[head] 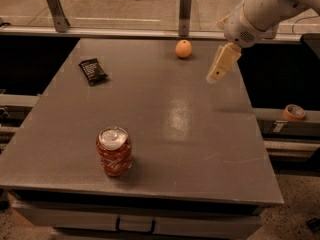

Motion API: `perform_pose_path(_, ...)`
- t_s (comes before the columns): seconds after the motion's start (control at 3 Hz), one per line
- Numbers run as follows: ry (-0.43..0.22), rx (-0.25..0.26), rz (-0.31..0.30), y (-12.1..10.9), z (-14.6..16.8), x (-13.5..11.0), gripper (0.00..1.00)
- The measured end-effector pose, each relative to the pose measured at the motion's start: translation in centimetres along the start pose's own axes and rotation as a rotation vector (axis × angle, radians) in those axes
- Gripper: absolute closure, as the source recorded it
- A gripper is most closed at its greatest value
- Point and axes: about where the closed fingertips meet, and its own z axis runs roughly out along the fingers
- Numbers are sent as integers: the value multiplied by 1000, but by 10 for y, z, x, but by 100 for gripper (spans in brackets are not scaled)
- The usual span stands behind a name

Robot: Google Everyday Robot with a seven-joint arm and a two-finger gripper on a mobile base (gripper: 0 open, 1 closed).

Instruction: Move orange near rxbar chocolate

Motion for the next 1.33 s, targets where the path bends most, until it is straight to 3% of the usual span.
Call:
perform_pose_path(0.67, -21, 10, 12, 0, 12, -6, 0)
perform_pose_path(1.0, -113, 47, 67, -23, 41, -23, 0)
perform_pose_path(1.33, -233, 86, 126, -65, 82, -40, 0)
